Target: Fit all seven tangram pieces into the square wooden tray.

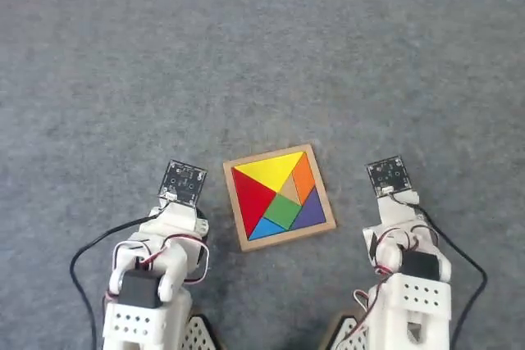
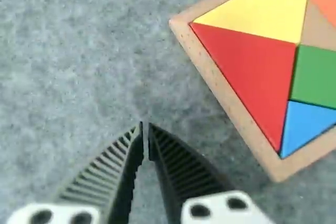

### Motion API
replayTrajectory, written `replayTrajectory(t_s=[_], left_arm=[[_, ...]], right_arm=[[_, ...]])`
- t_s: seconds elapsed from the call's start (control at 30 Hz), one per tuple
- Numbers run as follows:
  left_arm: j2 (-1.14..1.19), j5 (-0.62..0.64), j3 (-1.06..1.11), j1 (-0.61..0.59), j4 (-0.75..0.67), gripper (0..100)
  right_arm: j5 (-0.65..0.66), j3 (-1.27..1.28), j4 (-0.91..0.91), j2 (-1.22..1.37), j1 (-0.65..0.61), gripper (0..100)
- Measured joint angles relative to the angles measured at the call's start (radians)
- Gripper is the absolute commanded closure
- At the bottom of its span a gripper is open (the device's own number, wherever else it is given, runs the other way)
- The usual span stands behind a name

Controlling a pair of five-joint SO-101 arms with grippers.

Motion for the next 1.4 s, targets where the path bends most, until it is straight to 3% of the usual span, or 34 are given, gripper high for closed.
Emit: replayTrajectory(t_s=[1.4], left_arm=[[0.0,0.0,0.0,0.002,0.0,98]], right_arm=[[0.0,0.008,0.0,0.003,-0.002,95.8]])
